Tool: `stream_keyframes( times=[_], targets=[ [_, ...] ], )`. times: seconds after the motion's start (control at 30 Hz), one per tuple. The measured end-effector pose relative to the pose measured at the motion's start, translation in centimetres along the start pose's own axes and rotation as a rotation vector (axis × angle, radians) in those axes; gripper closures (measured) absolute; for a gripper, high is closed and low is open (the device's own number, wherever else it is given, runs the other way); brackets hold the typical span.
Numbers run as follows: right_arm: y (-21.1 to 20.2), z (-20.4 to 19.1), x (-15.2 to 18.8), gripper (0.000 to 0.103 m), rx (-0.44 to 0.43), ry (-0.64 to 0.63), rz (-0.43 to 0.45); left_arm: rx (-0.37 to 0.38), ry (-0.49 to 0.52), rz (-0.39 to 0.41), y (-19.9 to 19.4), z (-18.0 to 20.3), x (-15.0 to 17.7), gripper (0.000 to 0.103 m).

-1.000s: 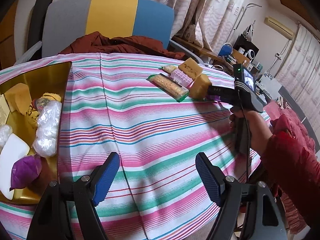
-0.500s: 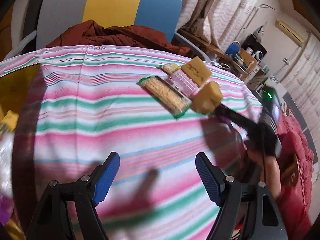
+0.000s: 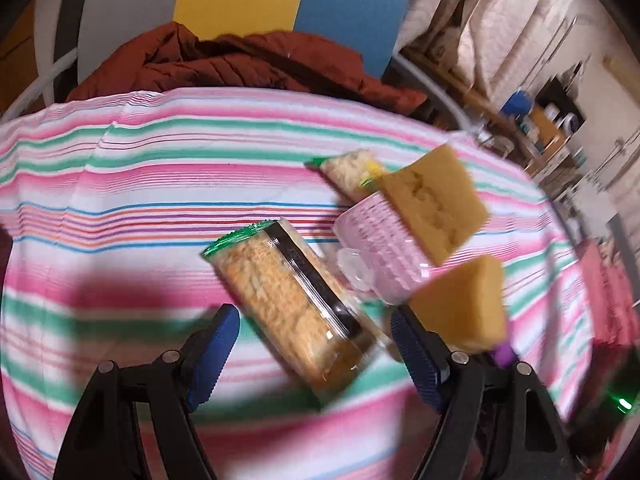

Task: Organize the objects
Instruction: 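Grasp the cracker packet with the left tool while the right tool grasps another purple snack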

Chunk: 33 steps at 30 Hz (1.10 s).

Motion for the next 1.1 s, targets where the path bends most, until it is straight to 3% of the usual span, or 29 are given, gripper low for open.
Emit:
stream_keyframes(
  times=[0.13, 0.37, 0.47, 0.67, 1.1],
  targets=[
    [-0.1, 0.1, 0.1, 0.049, -0.003, 0.003, 0.005, -0.069, 0.081, 0.039, -0.4, -0.5, 0.4, 0.022],
    [-0.2, 0.3, 0.1, 0.049, -0.015, 0.015, 0.011, -0.079, 0.032, 0.064, -2.8, -4.7, 1.3, 0.020],
    [-0.1, 0.2, 0.1, 0.049, -0.013, 0.014, 0.011, -0.039, 0.007, 0.097, -3.5, -4.7, 0.9, 0.020],
    [-0.1, 0.4, 0.0, 0.049, -0.025, 0.024, 0.014, -0.109, 0.227, 0.129, -1.6, -1.5, 0.0, 0.020],
    [0.0, 0.4, 0.0, 0.049, -0.019, 0.020, 0.015, -0.089, 0.310, 0.128, 0.1, -1.2, 0.8, 0.021]
  ],
)
Point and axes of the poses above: each gripper's, at about its wrist camera, not at the fingertips, and y roughly the way its jaws point, z to its right, x to its underside, the point moved 5 cm from there along y, roughly the way its jaws point, and after that the axes turned 4 degrees about -y, right-handed, at the moved point
